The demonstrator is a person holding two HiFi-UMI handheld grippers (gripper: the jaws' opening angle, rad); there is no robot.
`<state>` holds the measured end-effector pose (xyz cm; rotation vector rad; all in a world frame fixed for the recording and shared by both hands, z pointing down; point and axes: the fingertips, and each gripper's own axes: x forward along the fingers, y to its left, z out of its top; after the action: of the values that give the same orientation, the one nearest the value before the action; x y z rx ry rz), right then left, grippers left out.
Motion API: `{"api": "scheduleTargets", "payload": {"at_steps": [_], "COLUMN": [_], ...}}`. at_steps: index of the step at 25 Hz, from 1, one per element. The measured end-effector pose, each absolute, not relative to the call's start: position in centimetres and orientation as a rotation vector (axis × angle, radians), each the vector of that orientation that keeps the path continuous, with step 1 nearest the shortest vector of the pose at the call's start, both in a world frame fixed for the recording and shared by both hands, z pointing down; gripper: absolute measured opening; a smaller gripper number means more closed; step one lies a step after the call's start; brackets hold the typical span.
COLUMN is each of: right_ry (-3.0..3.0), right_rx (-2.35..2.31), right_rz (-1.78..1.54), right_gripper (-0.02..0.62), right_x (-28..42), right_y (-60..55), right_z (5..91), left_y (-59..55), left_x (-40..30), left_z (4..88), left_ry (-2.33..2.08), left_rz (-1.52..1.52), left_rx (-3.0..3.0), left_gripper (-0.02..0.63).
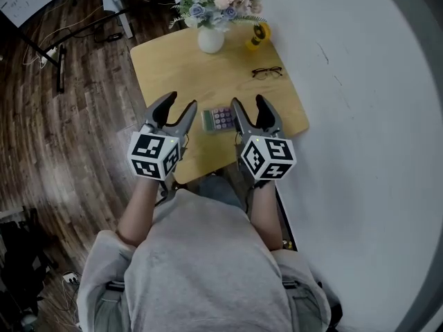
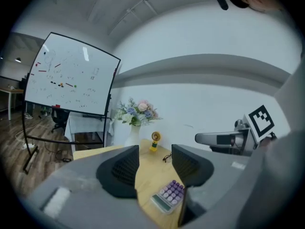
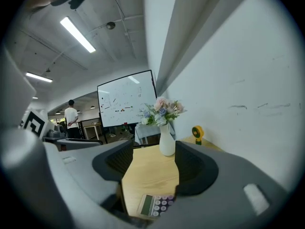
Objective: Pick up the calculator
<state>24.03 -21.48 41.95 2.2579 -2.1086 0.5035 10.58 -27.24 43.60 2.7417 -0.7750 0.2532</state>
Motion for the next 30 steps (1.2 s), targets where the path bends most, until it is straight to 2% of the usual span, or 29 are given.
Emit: {"api": "scheduleTargets", "payload": {"at_steps": [17, 30], "right_ry": [-2.066, -2.023], "right_rx": [1.982, 1.751], "right_rz": [1.043, 1.278], "right_gripper": [0.278, 0.287], "right_x": [27.4, 28.3], "right_y": [-22.1, -21.7], "right_z": [54.5, 61.1], "left_y": [-24.8, -23.9], "left_x": [13.2, 14.7], "left_z": [57.1, 62.8], "left_ry": [-0.779, -0.819], "left_rz": [0.587, 0.561], "left_rx": [2.389, 2.136], "left_gripper": [0.232, 0.256]}}
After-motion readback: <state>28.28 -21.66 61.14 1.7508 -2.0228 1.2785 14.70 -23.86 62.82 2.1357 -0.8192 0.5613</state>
